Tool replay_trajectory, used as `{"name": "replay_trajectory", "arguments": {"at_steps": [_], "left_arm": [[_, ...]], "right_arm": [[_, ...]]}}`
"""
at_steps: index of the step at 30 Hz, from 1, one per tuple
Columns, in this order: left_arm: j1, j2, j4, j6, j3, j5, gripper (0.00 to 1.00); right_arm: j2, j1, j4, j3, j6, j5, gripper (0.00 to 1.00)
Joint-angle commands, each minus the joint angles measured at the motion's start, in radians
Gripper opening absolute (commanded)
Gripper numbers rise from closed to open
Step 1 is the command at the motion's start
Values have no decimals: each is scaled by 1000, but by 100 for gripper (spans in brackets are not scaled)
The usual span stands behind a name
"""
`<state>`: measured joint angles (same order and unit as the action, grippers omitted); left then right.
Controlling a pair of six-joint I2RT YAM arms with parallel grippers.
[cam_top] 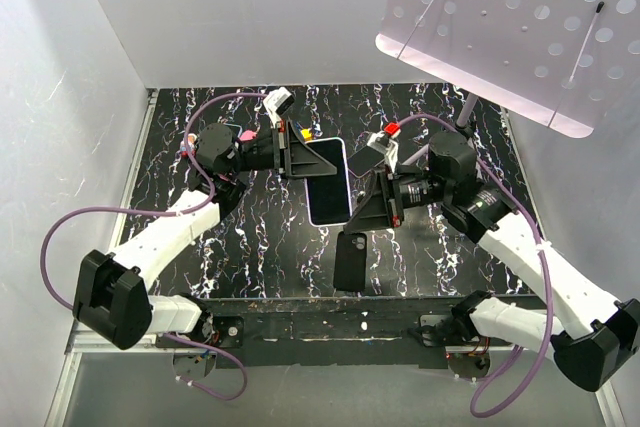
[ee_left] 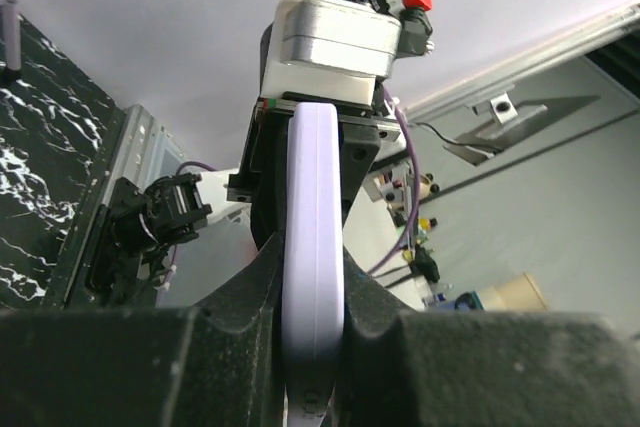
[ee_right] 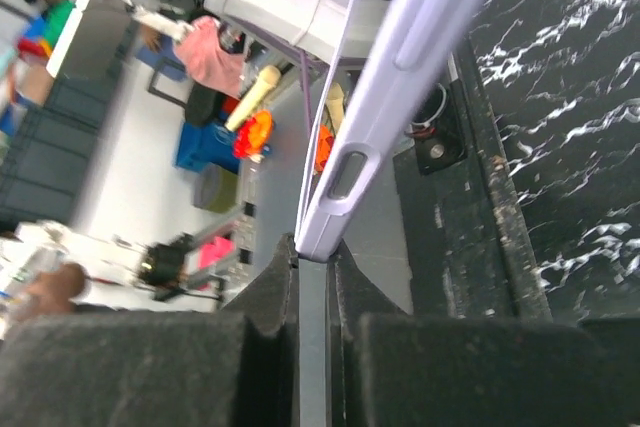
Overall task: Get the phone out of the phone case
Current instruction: Remove the phone case from the phone.
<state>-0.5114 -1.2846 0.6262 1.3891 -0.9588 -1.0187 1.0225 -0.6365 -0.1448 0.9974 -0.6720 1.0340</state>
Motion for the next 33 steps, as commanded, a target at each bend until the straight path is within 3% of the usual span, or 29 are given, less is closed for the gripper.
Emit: {"name": "replay_trajectory", "arguments": {"at_steps": [1,3,5,9,14,15,17,21,24,28,33], "left_arm": [[-6,8,233,186,-63,-107,0],[-10,-25,410,342,-64,-136,0],[-19,-47,541,450,-63,-135,0],[-55,-50,595,498,-58,-109,0],[-39,36,370,308,-24,-43,0],[-33,77,293,224,-27,-23,0],[-23,145,82,40,-40,47,0],[-9,226,-156,-205,-49,189,0],[-7,211,-107,-194,-49,175,0],[-4,174,-31,-141,-35,150,0],[-4,165,32,-96,-1,150,0]], "right_arm": [[-42,-106,-88,67,353,-72,1],[-76,-187,-127,78,495,-204,1],[-40,-207,-162,137,540,-229,1],[43,-249,-211,259,627,-337,1],[45,-249,-133,288,507,-521,1],[39,-249,-147,274,470,-576,4],[19,-236,-214,248,412,-641,25],[-24,-189,-277,170,272,-528,54],[-71,-178,-225,116,206,-402,67],[-105,-175,-158,110,172,-276,71],[-73,-169,-139,155,155,-264,70]]}}
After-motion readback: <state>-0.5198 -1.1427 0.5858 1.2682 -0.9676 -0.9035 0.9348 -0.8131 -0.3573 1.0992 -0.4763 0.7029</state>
